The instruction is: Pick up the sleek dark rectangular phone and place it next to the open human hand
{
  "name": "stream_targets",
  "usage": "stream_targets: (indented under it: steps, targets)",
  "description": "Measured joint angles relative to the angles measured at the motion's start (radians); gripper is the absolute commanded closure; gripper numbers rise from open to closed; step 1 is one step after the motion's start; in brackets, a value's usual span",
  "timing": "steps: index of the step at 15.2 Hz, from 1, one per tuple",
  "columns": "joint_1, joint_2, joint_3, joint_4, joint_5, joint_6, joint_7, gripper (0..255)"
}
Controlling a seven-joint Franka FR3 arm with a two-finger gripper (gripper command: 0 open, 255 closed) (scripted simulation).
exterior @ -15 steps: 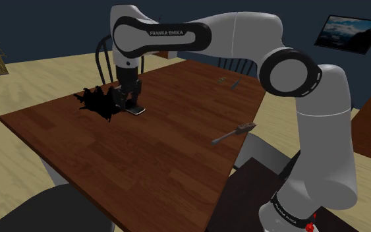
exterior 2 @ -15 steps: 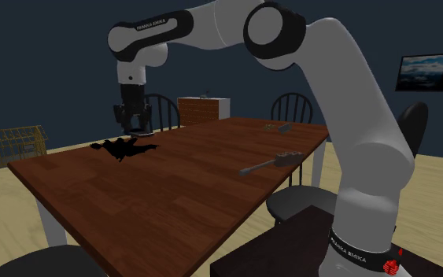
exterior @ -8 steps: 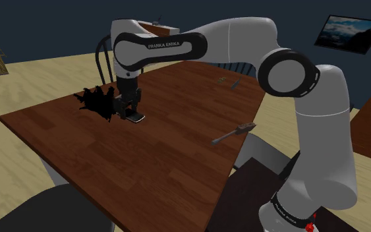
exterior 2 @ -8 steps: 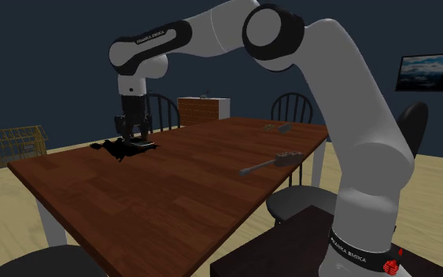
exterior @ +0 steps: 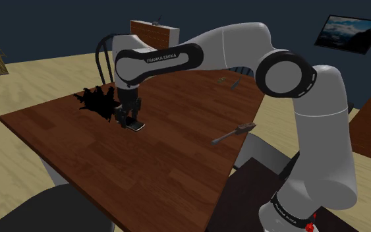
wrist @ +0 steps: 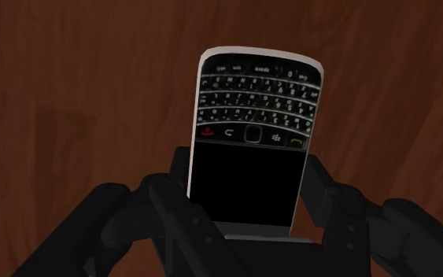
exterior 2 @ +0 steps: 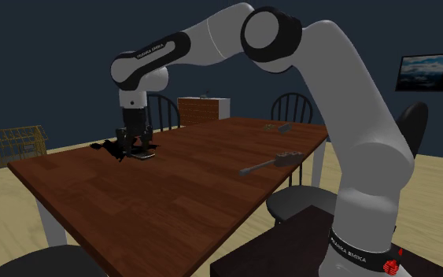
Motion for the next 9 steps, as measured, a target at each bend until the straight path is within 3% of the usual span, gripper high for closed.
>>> stream_targets:
  steps: [9]
  targets:
    - [0.000,0.035,-0.005,-0.067,-0.007,0.100,0.000,255]
